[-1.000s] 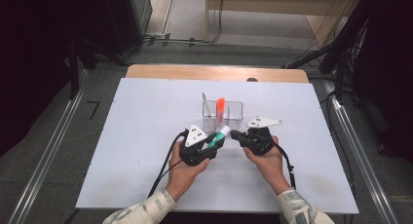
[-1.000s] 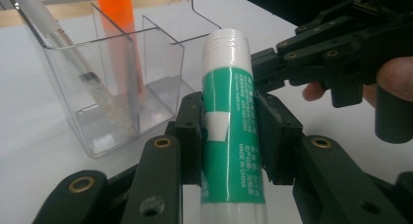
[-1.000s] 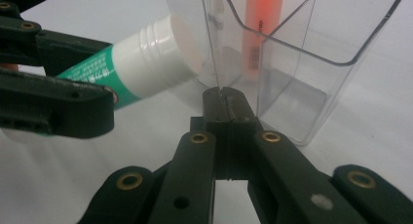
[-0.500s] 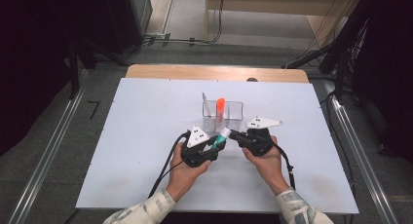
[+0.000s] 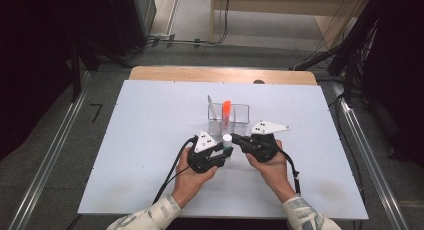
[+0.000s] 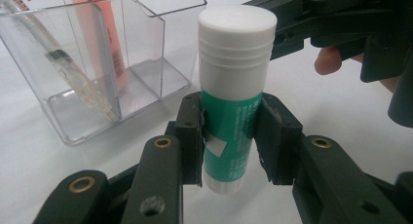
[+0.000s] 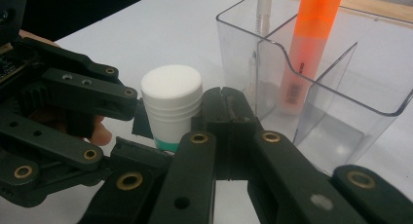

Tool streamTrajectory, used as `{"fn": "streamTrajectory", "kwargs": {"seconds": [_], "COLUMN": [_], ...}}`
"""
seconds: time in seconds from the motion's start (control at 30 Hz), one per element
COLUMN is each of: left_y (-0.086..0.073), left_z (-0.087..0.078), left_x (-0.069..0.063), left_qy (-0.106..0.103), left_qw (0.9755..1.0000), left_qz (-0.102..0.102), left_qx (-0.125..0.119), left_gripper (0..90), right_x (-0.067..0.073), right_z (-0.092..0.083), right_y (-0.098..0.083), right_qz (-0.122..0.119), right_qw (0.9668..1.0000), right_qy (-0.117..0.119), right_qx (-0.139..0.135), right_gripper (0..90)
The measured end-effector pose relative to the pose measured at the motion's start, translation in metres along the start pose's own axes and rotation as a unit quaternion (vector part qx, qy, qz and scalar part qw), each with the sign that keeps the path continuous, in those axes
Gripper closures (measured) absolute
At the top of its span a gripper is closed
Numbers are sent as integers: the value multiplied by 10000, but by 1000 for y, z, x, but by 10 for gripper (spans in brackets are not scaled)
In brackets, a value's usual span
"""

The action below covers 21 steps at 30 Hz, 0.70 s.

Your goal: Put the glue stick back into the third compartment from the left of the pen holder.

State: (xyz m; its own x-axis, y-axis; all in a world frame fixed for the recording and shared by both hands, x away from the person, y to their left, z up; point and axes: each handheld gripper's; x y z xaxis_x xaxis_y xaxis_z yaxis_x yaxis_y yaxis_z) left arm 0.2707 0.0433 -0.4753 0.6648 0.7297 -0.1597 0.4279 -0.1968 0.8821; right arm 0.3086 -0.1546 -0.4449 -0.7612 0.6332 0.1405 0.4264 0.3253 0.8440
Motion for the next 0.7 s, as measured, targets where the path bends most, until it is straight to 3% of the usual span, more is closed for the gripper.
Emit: {"fn": "streamTrajectory", "kwargs": {"seconds": [0.17,0.37,0.7], "left_y": [-1,-1,-1], "left_z": [0,-2,-4], "left_x": [2,7,10], "left_qy": [61,188,274], "left_qw": [10000,9998,9995], "left_qz": [-9,-60,-95], "left_qx": [-10,-89,-138], "left_gripper": [662,663,662], "right_x": [-1,-10,-12], "right_z": [-1,-7,-10], "right_y": [1,-1,-2], "right_qz": [23,238,470], "right_qw": [9999,9993,9987], "right_qy": [-75,-255,-63], "right_qx": [-70,-127,-211], "right_gripper": [872,751,562]}}
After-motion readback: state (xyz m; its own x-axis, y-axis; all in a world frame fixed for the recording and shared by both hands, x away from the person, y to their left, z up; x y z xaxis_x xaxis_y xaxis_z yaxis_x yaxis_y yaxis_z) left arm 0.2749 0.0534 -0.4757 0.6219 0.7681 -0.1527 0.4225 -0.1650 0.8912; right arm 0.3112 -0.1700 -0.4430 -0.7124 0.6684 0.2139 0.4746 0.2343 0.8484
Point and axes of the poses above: each handheld gripper's, and its own axes: z roughly forward along the jaws, y roughly out of its top, x roughly to its left, and after that the axes turned 1 degree about z, right-handed
